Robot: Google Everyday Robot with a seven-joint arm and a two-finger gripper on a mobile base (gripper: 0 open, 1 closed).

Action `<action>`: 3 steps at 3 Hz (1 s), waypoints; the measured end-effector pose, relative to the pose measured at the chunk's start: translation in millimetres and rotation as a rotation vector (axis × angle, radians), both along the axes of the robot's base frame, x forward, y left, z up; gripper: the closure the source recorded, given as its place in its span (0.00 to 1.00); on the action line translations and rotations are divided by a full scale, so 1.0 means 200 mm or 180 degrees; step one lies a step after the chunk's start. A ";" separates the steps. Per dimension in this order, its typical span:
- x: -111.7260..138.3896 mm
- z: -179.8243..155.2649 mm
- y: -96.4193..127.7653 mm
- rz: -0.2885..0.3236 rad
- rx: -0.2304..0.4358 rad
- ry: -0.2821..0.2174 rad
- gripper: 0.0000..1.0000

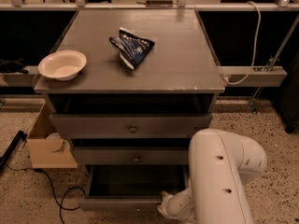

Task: Open bottom drawer

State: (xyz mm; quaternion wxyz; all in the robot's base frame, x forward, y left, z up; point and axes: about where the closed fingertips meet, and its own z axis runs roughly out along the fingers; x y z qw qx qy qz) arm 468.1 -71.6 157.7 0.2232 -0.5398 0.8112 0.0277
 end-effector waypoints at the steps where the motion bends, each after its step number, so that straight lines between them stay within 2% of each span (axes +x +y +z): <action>1: -0.02 0.00 0.00 -0.0022 0.0009 0.0023 1.00; 3: -0.05 0.00 0.00 -0.0045 0.0011 0.0051 1.00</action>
Offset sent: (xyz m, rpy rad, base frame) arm -0.1931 -0.0852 -0.0149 0.0565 0.1726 -0.1959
